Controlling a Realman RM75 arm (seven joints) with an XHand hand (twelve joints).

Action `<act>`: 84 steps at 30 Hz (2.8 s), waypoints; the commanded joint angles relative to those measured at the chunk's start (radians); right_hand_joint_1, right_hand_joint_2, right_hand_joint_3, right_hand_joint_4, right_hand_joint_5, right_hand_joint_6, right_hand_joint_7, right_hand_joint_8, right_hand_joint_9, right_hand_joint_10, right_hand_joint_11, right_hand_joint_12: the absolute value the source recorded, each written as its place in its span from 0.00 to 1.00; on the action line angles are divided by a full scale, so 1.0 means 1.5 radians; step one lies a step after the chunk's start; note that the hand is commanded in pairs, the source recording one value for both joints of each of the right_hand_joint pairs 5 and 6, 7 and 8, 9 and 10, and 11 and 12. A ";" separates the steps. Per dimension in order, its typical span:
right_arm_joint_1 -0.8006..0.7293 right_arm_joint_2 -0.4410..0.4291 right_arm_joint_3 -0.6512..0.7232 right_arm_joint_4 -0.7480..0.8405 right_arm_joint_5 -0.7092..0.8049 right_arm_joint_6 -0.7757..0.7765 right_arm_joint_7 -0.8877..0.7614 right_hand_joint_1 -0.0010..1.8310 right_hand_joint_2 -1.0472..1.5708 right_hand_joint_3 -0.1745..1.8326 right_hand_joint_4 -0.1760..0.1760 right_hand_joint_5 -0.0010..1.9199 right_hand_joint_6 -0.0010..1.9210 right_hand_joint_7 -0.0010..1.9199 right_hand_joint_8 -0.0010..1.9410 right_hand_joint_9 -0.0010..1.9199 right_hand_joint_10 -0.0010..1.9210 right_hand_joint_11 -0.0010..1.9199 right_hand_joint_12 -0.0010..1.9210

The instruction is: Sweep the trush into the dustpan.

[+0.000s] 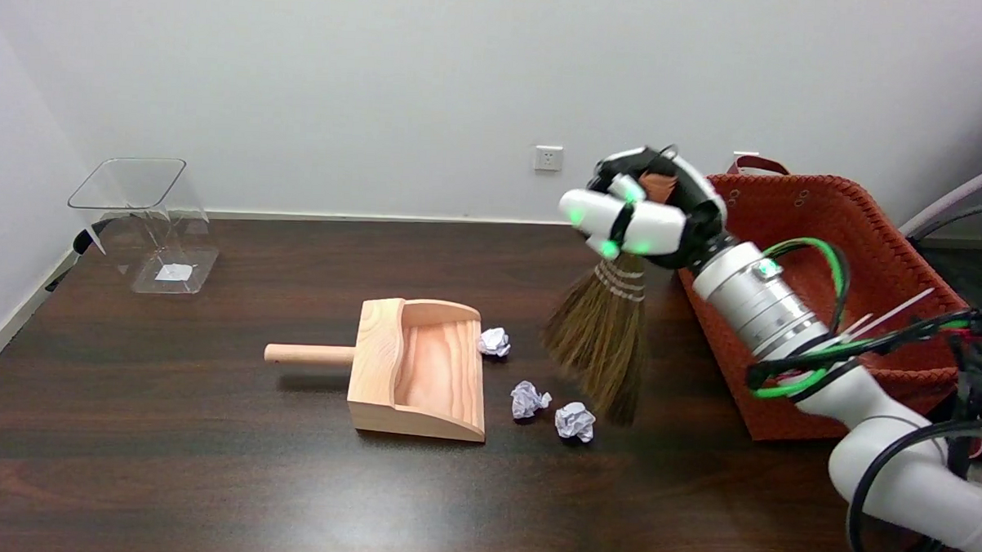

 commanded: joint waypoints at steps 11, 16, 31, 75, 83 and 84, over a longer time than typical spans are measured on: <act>0.071 -0.271 -0.169 0.008 -0.033 -0.089 -0.452 0.75 1.00 0.31 0.50 1.00 1.00 1.00 0.99 1.00 1.00 0.93 0.93; 0.128 -0.341 -0.203 0.029 0.054 -0.091 -0.448 0.75 1.00 0.30 0.50 1.00 1.00 1.00 0.99 1.00 1.00 0.93 0.93; 0.231 -0.333 -0.251 -0.021 0.281 0.045 -0.575 0.75 1.00 0.29 0.50 1.00 1.00 1.00 0.99 1.00 1.00 0.92 0.92; 0.171 -0.067 -0.124 0.135 0.332 0.043 -0.691 0.75 1.00 0.29 0.50 1.00 1.00 1.00 0.99 1.00 1.00 0.92 0.92; 0.186 -0.083 -0.147 0.181 0.320 0.051 -0.692 0.75 1.00 0.28 0.50 1.00 1.00 1.00 0.99 1.00 1.00 0.92 0.92; 0.187 -0.083 -0.146 0.185 0.314 0.051 -0.692 0.75 1.00 0.28 0.50 1.00 1.00 1.00 0.99 1.00 1.00 0.92 0.92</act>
